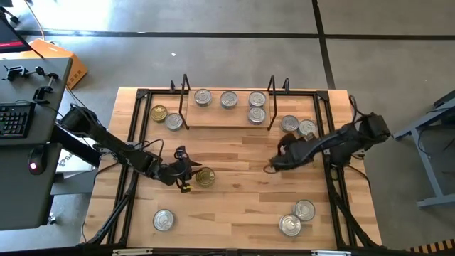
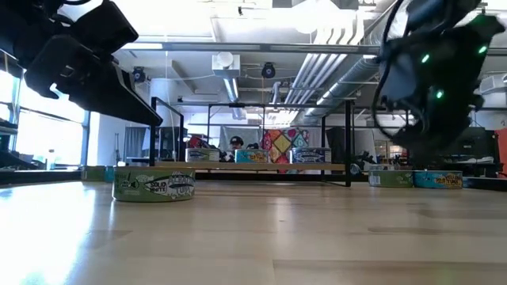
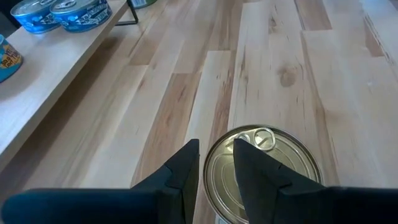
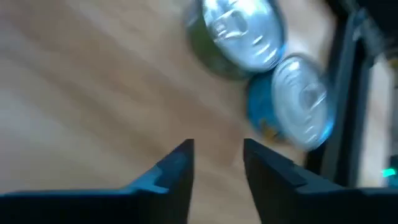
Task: Stack canned seafood by type on shelf
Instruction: Put the green tuna can on the shelf aligned with the other green tuna can
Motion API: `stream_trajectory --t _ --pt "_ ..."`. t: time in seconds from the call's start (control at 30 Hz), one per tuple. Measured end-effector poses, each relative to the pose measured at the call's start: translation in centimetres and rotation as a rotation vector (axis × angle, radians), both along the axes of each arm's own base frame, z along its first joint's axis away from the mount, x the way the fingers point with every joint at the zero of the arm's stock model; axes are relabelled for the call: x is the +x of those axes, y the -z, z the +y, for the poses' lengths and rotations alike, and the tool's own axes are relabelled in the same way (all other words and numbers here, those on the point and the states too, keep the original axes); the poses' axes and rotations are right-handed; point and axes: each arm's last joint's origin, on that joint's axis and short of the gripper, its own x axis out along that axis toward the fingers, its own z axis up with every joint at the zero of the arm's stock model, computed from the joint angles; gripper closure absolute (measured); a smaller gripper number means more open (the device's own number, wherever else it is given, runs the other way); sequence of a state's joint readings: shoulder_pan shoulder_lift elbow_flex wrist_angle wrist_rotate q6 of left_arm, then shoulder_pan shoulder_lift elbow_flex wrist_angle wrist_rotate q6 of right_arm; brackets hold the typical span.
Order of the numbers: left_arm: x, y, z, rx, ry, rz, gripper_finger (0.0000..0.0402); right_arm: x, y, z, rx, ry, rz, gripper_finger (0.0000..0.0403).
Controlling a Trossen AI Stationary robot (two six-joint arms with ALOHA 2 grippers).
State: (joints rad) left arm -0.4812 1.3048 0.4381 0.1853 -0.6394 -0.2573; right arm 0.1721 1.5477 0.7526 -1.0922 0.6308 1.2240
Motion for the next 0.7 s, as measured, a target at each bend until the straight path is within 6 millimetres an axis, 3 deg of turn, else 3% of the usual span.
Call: stream_trajectory --t 0.3,0.43,0.7 --pt "0.0 0.0 0.0 -0.007 -0.003 -0.005 0.0312 0.6 -0.1 -5.2 0.019 -0.073 0.093 0.0395" --pt "0.0 0.0 0.0 -0.011 -0.005 -0.007 0.0312 0.5 -0.4 -7.7 0.049 -0.122 0.148 0.0397" --pt "0.0 -0.1 0.0 -0.022 -0.010 -0.013 0.0312 0.8 0.2 -11.3 0.174 -0.237 0.074 0.0402"
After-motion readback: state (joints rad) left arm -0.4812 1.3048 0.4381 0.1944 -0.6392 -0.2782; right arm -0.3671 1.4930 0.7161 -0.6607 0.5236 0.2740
